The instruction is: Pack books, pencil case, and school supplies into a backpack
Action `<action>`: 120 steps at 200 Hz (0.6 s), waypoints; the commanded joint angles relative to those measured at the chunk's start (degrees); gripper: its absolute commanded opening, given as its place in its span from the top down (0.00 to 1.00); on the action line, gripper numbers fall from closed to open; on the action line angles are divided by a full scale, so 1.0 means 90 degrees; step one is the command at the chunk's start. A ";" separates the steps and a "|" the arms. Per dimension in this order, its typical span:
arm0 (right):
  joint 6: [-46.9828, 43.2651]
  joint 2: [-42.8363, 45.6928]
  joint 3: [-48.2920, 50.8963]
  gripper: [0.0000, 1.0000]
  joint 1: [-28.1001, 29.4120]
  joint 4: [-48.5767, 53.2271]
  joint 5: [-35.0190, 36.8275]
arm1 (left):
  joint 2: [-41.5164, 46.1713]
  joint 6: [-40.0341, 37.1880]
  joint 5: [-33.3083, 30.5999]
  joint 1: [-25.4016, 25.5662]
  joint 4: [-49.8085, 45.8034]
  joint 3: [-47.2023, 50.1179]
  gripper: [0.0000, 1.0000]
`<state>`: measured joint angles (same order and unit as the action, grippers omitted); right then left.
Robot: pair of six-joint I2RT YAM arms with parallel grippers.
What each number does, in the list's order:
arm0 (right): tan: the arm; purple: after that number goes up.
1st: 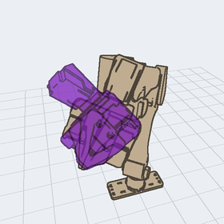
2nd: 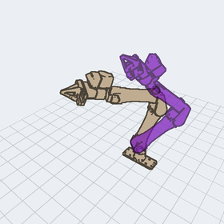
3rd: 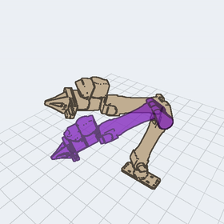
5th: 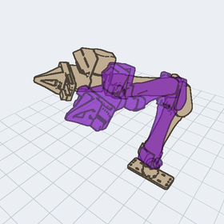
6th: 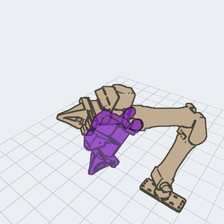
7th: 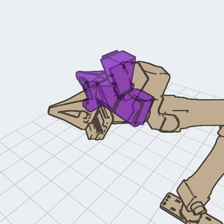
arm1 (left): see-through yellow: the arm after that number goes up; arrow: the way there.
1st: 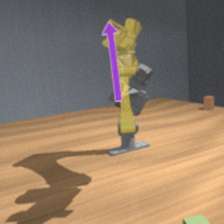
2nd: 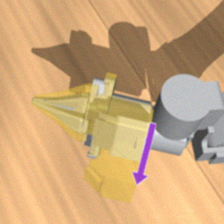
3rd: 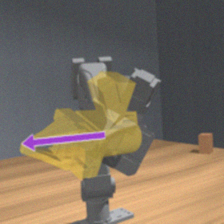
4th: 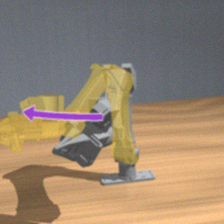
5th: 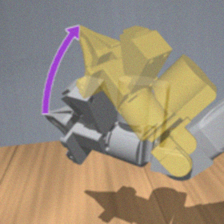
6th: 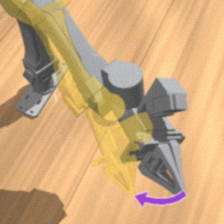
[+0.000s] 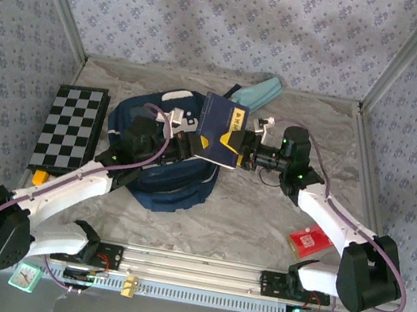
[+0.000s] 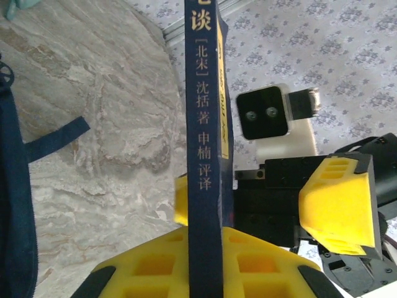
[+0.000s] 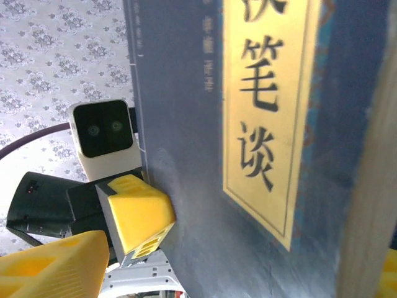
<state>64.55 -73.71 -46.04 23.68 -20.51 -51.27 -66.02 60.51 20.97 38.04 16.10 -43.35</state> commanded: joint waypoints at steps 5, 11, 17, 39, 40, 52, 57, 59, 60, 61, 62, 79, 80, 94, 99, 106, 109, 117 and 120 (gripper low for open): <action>-0.0011 0.0281 0.0035 0.33 -0.0036 -0.0141 -0.0188 | 0.0036 -0.0281 -0.0301 0.0031 -0.0159 -0.0175 1.00; -0.0102 0.0283 0.0006 0.37 -0.0043 0.0025 -0.0185 | 0.0031 -0.0319 -0.0330 0.0030 -0.0243 -0.0174 1.00; -0.0163 0.0283 -0.0010 0.41 -0.0049 0.0145 -0.0183 | 0.0031 -0.0358 -0.0374 0.0031 -0.0323 -0.0173 1.00; -0.0348 0.0280 -0.0002 0.56 -0.0082 0.0337 -0.0155 | 0.0042 -0.0434 -0.0475 0.0030 -0.0490 -0.0138 1.00; -0.0362 0.0285 -0.0007 0.57 -0.0087 0.0356 -0.0150 | 0.0041 -0.0439 -0.0470 0.0031 -0.0490 -0.0136 1.00; -0.0540 0.0283 -0.0071 0.67 -0.0119 0.0654 -0.0104 | 0.0041 -0.0499 -0.0489 0.0031 -0.0559 -0.0159 1.00; -0.0609 0.0285 -0.0088 0.70 -0.0131 0.0747 -0.0091 | 0.0041 -0.0528 -0.0511 0.0030 -0.0621 -0.0177 1.00; -0.0632 0.0281 -0.0089 0.72 -0.0143 0.0780 -0.0086 | 0.0045 -0.0538 -0.0528 0.0028 -0.0645 -0.0179 1.00; -0.0645 0.0281 -0.0089 0.72 -0.0147 0.0797 -0.0086 | 0.0043 -0.0540 -0.0530 0.0030 -0.0655 -0.0181 1.00; -0.0662 0.0280 -0.0089 0.73 -0.0149 0.0811 -0.0085 | 0.0042 -0.0551 -0.0527 0.0030 -0.0665 -0.0187 1.00; -0.0675 0.0280 -0.0094 0.74 -0.0155 0.0822 -0.0080 | 0.0046 -0.0561 -0.0525 0.0031 -0.0675 -0.0185 1.00; -0.0848 0.0285 -0.0127 0.86 -0.0219 0.1096 -0.0035 | 0.0050 -0.0633 -0.0544 0.0031 -0.0745 -0.0212 0.98; -0.0861 0.0287 -0.0128 0.87 -0.0219 0.1111 -0.0040 | 0.0050 -0.0641 -0.0544 0.0031 -0.0744 -0.0212 0.98; -0.1019 0.0299 -0.0199 0.94 -0.0309 0.1358 -0.0083 | 0.0077 -0.0777 -0.0533 0.0040 -0.0891 -0.0259 0.89; -0.1052 0.0323 -0.0206 0.95 -0.0349 0.1424 -0.0092 | 0.0102 -0.0878 -0.0547 0.0040 -0.0992 -0.0299 0.84; -0.1099 0.0361 -0.0218 0.97 -0.0422 0.1500 -0.0101 | 0.0158 -0.1055 -0.0614 0.0041 -0.1242 -0.0358 0.75; -0.1121 0.0390 -0.0224 0.98 -0.0455 0.1564 -0.0114 | 0.0187 -0.1158 -0.0673 0.0041 -0.1380 -0.0379 0.70; -0.1239 0.0464 -0.0249 0.98 -0.0572 0.1820 -0.0100 | 0.0286 -0.1447 -0.0844 0.0039 -0.1773 -0.0464 0.62; -0.1314 0.0490 -0.0270 0.98 -0.0614 0.1948 -0.0083 | 0.0321 -0.1578 -0.0931 0.0037 -0.1929 -0.0493 0.61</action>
<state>57.23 -72.27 -46.02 21.06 -9.10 -51.77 -65.89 53.93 17.04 38.59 7.22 -44.18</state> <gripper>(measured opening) 0.099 0.302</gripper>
